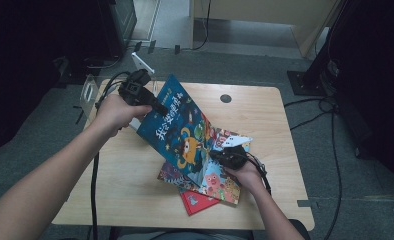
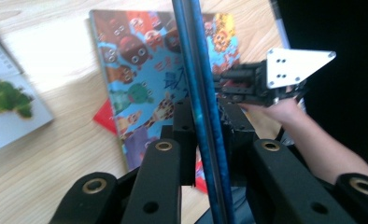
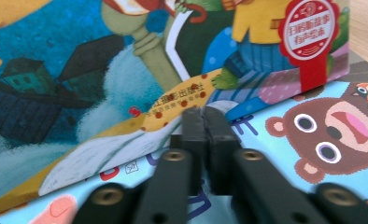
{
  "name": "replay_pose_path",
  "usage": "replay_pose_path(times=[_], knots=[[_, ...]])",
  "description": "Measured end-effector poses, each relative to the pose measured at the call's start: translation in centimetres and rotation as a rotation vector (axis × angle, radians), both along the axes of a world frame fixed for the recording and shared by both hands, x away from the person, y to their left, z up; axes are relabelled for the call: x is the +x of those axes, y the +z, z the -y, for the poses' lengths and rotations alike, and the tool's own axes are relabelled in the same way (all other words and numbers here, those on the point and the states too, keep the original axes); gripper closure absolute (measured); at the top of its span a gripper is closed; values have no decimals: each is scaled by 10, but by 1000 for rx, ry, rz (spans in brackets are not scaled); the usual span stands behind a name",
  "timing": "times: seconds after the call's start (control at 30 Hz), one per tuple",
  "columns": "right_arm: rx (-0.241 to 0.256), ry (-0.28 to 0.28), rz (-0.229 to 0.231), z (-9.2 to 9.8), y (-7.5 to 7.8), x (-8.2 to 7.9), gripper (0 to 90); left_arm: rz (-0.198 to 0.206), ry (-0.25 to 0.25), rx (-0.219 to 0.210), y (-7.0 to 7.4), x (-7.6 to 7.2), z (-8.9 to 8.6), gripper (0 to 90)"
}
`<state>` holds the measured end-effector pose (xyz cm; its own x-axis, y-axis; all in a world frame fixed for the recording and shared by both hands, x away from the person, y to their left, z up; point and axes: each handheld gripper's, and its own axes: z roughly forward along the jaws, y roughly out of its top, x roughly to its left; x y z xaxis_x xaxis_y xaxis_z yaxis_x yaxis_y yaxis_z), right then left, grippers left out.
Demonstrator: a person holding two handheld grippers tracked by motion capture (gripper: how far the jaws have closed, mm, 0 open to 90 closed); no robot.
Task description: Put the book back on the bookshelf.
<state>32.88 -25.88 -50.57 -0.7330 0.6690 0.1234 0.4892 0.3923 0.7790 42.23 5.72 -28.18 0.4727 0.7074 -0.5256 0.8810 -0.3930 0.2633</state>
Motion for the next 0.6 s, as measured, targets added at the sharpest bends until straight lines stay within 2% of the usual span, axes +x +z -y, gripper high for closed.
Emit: replay_pose_path(times=[0.03, 0.07, 0.13, 0.17, 0.2, 0.23, 0.37, 0.5, 0.6], knots=[[12, 16, -4, 1, 0, 1, 759, -9, -4, -4, 1, 1, -2, 805], [15, 27, -12, 1, 0, 1, 748, -12, -2, -8, 3, 1, -4, 813], [-9, 30, -2, 1, 2, 0, 693, -16, 5, -26, 6, 1, -11, 832], [-17, 27, 0, 2, 2, -1, 689, -7, -11, -23, 8, 0, -13, 837], [-20, 24, 1, 4, 2, 0, 686, -9, -30, 4, 10, -1, -15, 837], [-17, 17, -3, 6, 2, 0, 684, -11, -33, -1, 12, -3, -17, 839], [-17, -4, -13, 11, 3, 2, 673, 3, -45, 21, 19, -9, -25, 838], [-18, -12, -16, 13, 4, 3, 642, 17, -38, 43, 27, -18, -38, 838], [-15, -25, -13, 13, 3, 4, 603, 24, -12, 39, 32, -24, -51, 838]])
